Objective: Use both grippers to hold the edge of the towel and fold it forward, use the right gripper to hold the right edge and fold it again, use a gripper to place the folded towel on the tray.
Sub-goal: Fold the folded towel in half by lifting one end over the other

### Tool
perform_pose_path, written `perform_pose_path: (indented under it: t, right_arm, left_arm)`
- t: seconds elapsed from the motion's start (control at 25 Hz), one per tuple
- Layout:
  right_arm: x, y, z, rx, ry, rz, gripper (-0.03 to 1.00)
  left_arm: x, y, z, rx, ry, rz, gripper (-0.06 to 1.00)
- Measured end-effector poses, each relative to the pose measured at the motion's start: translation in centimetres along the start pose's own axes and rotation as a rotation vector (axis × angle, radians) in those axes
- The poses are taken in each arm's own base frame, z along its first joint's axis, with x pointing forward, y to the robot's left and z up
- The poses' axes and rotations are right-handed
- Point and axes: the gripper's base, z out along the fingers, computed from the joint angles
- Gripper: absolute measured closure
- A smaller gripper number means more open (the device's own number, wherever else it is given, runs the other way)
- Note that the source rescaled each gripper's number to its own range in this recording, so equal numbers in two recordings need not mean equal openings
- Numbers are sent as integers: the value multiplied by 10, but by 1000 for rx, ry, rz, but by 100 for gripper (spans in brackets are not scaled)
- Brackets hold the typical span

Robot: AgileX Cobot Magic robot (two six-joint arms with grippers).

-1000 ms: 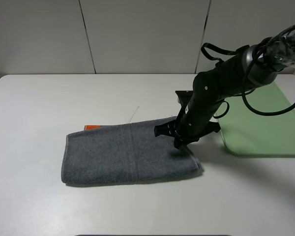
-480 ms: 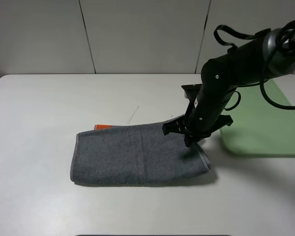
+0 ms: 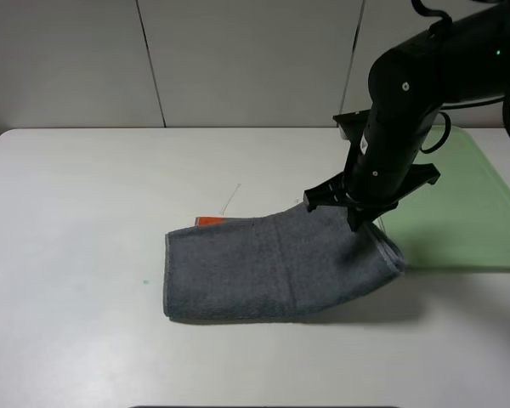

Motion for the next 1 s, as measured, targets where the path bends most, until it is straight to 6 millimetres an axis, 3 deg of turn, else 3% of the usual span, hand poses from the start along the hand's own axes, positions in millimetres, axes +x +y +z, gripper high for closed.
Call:
perform_pose_path:
  t: [0.24,0.44,0.72,1.0]
  right_arm:
    - [-21,-5,-29,77,-27,-48,91]
    - [-32,-14,-41,140,-59,-110,91]
    - [-36,-40,-39,166,-45,-91,91]
    - [-37,-29,-20,74,5,-92,91]
  left_arm:
    - [0,0,0,0,0,0,1]
    - [0,0,0,0,0,0,2]
    - [0,0,0,0,0,0,2]
    - [0,0,0,0,0,0,2]
